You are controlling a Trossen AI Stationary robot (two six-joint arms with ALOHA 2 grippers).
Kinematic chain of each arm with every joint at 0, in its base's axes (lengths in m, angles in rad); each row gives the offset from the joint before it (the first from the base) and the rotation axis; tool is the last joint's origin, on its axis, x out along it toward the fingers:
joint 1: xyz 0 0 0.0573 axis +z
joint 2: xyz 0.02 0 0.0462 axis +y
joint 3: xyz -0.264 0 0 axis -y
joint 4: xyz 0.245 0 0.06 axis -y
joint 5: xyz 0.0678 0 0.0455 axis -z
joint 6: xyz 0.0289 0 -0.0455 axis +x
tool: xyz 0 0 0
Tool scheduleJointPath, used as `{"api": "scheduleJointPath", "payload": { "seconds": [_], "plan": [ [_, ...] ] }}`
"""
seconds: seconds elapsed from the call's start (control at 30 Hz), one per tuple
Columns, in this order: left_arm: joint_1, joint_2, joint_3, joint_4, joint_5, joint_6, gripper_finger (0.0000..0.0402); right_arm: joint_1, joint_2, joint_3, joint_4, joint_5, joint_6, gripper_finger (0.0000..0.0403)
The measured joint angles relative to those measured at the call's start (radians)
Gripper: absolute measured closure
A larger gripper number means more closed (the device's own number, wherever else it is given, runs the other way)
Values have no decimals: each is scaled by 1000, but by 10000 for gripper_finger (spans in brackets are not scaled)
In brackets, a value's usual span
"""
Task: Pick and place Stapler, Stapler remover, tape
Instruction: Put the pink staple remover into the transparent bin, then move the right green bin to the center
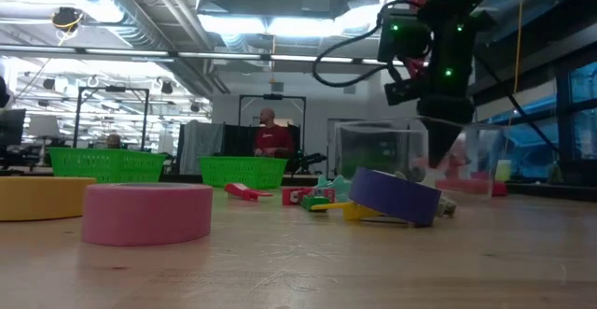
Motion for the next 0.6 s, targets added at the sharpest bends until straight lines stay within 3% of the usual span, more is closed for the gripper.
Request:
{"api": "scheduleJointPath", "payload": {
  "seconds": [0.6],
  "plan": [
    [0,0,0,0,0,0,392,0,-96,7,-15,6,19,249]
  ]
}}
